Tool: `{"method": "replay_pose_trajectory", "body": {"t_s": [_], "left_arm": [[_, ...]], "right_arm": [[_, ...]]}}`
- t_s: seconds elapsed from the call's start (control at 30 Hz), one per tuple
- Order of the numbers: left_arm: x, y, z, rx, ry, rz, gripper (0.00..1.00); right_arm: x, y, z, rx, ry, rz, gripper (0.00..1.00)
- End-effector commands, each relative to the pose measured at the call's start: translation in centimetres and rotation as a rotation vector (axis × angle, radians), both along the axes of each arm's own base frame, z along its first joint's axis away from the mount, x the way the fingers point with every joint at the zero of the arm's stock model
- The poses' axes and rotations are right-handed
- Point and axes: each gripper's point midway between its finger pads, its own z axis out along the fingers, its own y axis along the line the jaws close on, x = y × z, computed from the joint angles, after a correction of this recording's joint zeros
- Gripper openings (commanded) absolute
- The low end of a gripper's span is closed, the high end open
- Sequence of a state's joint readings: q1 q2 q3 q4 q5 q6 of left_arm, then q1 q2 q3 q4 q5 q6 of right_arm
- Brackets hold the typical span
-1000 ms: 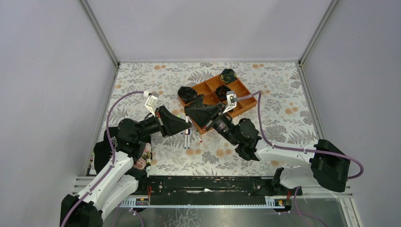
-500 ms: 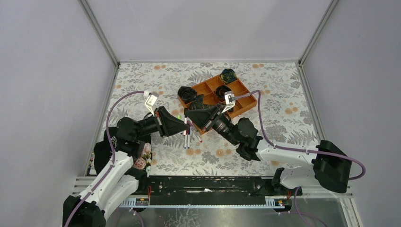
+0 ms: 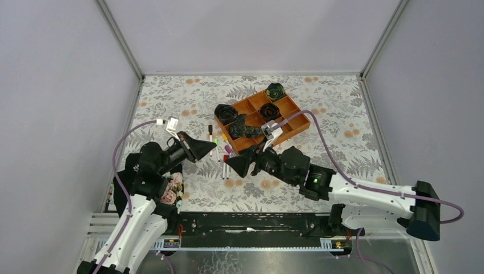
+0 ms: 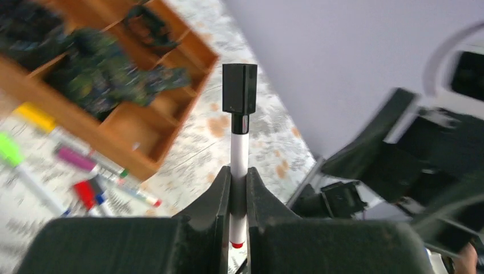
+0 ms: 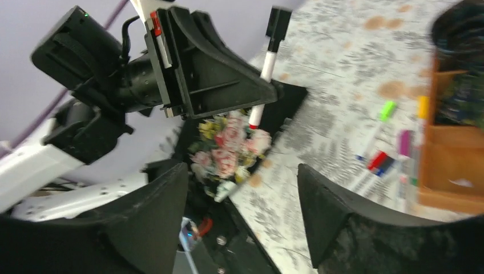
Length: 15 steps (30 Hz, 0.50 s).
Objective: Insert the pens into the pen caps
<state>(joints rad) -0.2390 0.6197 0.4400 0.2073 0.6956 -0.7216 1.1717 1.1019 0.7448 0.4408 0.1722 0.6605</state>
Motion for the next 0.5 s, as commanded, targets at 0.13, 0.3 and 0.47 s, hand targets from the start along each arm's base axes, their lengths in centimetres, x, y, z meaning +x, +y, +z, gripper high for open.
{"method": "replay_pose_trajectory", "body": {"t_s": [0.13,0.3,0.47], "left_arm": [[1.2,4.8,-15.9,0.219,0.529,0.37,0.0],[1.2,5.5,-19.4,0.309,0.62,0.403,0.05],[2.0,4.5,-20.1,0.324,0.606,0.362,0.18]], "right_arm": [[4.6,-8.4,-2.7,-0.351,-0.024,-0.273,0.89],[7.2,-12.8,-8.7,-0.475,0.183,-0.343,0.92],[8.6,-16.0,-12.2,-0.542,0.267,-0.403,0.93]]}}
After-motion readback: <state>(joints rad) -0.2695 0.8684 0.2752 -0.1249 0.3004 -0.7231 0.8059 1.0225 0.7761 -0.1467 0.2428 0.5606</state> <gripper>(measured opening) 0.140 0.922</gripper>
